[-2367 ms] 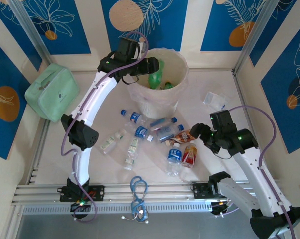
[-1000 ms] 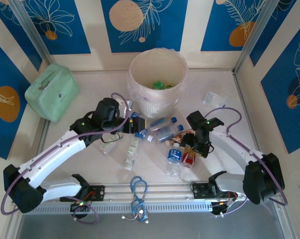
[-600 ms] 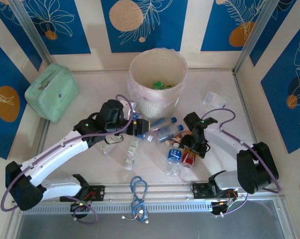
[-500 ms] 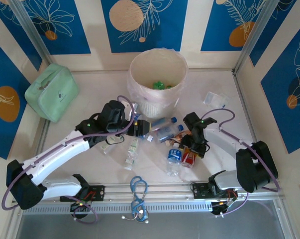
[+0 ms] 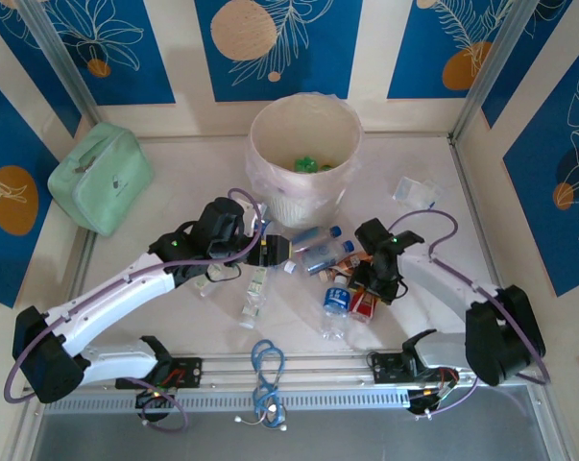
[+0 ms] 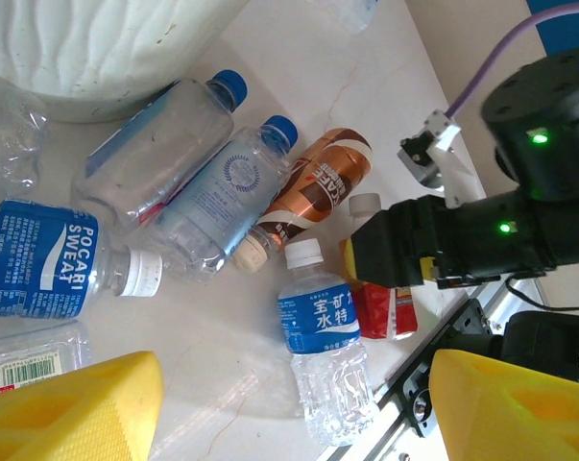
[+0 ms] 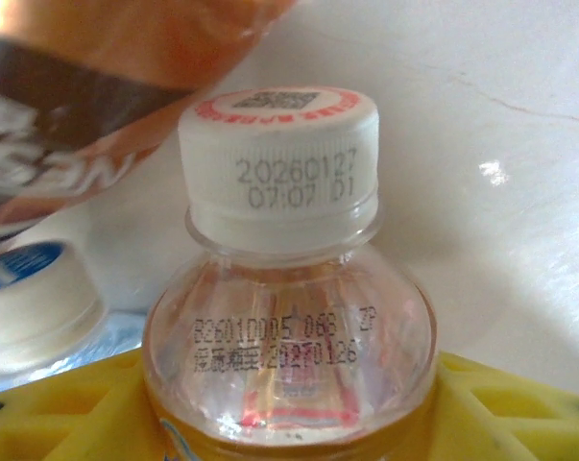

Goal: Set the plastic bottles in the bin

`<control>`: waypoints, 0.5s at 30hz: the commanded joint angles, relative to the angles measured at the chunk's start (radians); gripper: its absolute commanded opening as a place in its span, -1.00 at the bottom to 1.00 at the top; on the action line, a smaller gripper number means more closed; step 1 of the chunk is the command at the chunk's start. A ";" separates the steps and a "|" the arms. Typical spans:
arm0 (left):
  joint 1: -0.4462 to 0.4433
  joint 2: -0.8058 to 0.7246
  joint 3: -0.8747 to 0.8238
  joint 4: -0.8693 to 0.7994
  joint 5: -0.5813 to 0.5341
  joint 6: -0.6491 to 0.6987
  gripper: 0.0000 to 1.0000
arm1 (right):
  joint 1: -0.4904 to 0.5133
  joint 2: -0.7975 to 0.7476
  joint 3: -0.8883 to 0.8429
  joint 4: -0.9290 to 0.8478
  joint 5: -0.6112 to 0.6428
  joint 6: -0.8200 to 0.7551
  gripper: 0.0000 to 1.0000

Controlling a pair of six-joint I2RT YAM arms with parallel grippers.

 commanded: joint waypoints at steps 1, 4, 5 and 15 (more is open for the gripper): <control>-0.011 0.011 -0.004 0.016 -0.012 -0.010 0.46 | 0.011 -0.074 0.038 -0.070 -0.005 0.025 0.22; -0.013 0.011 -0.004 0.024 -0.005 -0.014 0.46 | 0.028 -0.147 0.081 -0.095 -0.021 0.035 0.21; -0.013 0.010 -0.002 0.025 -0.004 -0.013 0.46 | 0.038 -0.175 0.099 -0.095 -0.028 0.040 0.22; -0.045 -0.005 -0.016 0.111 0.050 -0.010 0.57 | 0.155 -0.318 0.260 -0.012 -0.054 0.102 0.21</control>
